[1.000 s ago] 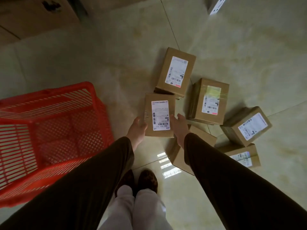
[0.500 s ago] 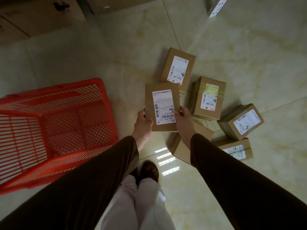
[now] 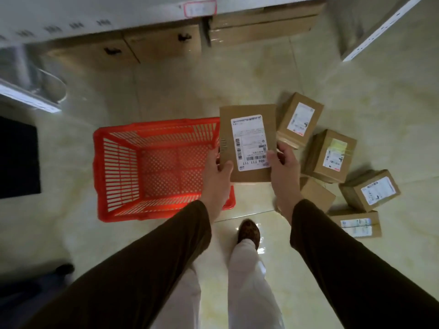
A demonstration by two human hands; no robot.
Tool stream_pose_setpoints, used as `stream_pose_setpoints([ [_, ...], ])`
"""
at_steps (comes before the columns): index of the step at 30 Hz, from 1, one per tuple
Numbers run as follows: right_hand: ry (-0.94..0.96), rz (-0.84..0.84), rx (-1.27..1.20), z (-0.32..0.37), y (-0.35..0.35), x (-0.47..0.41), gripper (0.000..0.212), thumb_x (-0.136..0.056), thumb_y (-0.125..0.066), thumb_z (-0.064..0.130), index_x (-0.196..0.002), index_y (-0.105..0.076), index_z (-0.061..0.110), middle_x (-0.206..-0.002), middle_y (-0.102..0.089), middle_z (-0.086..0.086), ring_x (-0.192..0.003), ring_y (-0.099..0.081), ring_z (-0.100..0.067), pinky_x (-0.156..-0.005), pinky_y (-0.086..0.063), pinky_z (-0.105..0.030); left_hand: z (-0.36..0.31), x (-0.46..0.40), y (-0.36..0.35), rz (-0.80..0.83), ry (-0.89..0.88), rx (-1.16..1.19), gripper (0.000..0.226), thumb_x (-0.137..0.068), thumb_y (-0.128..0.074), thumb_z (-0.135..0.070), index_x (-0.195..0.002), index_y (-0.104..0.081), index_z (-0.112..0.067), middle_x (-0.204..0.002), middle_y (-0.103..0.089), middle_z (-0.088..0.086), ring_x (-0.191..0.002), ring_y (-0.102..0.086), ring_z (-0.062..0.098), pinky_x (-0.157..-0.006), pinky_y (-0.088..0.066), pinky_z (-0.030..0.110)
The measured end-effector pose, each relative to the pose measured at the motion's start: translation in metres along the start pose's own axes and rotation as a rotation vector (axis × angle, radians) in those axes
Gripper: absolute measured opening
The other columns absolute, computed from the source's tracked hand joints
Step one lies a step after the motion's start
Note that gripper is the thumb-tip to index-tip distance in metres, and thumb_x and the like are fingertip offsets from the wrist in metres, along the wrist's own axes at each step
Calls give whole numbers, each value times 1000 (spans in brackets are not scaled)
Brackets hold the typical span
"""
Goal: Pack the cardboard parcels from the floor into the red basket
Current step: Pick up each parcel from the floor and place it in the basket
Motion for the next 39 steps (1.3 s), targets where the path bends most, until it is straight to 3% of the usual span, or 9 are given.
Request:
stream_pose_setpoints([
  [7, -46, 122, 62, -20, -114, 56, 30, -106, -52, 31, -134, -61, 25, -117, -75, 3, -100, -77, -17, -86, -65, -42, 20, 10, 123, -58, 69, 44, 39, -103, -51, -14, -128, -50, -45, -124, -68, -9, -109, -70, 15, -85, -60, 35],
  [12, -128, 239, 58, -38, -165, 74, 24, -106, -53, 21, -126, -66, 23, -114, -78, 3, -99, -78, -19, -84, -66, -39, 43, 3, 178, -104, 169, 63, 48, -105, -49, -14, -142, -43, -44, -114, -64, -23, -95, -65, -2, -61, -53, 13],
  [16, -125, 236, 145, -43, -196, 75, 11, -105, -55, 24, -104, -64, 31, -109, -77, 3, -101, -77, -20, -88, -64, -42, 58, -11, 210, -136, 243, 97, 55, -105, -50, -13, -150, -38, -43, -119, -61, -23, -99, -60, 1, -84, -51, 33],
  [20, -141, 269, 213, -40, -226, 74, 26, -103, -57, 30, -128, -60, 21, -112, -74, 5, -100, -76, -19, -88, -64, -44, 62, -26, 241, -107, 250, 102, 51, -106, -47, -11, -145, -43, -43, -112, -63, -23, -102, -63, 6, -81, -53, 32],
  [22, -123, 296, 258, -43, -240, 73, 46, -101, -60, 32, -144, -49, 23, -121, -72, 6, -103, -75, -17, -92, -63, -48, 67, -34, 255, -77, 264, 91, 51, -106, -46, -11, -144, -43, -44, -115, -63, -21, -110, -64, 11, -89, -55, 37],
  [25, -76, 307, 332, -55, -259, 67, 84, -90, -62, 50, -159, -14, 51, -147, -63, 2, -116, -73, -24, -99, -57, -60, 77, -44, 278, -27, 278, 47, 53, -105, -47, -10, -146, -42, -44, -123, -62, -16, -118, -61, 16, -103, -51, 45],
  [28, 20, 325, 458, -51, -275, 71, 89, -98, -57, 49, -156, 10, 56, -156, -55, 1, -113, -74, -28, -95, -59, -61, 82, -55, 298, 42, 283, -8, 57, -104, -48, -9, -151, -38, -40, -118, -57, -20, -114, -57, 13, -106, -47, 43],
  [35, -44, 213, 391, -79, -285, 54, 48, -105, -56, 34, -144, -27, 31, -115, -74, -11, -76, -79, -28, -64, -67, -45, 94, -95, 321, 87, 169, -223, 49, -98, -60, -17, -143, -51, -34, -136, -57, -2, -113, -63, 19, -91, -56, 37],
  [39, -65, 123, 283, -95, -280, 39, 37, -105, -59, 30, -132, -36, 21, -110, -72, -10, -80, -79, -29, -66, -67, -42, 103, -112, 318, 38, 165, -222, 51, -100, -59, -21, -147, -43, -34, -125, -58, -9, -99, -61, 9, -74, -50, 24],
])
Point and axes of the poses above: each hand's wrist, its own x-axis away from the middle knuckle, its own y-axis out of the back of the hand, z = x × y, the point moved 5 cm from there along -x, towards the middle knuckle
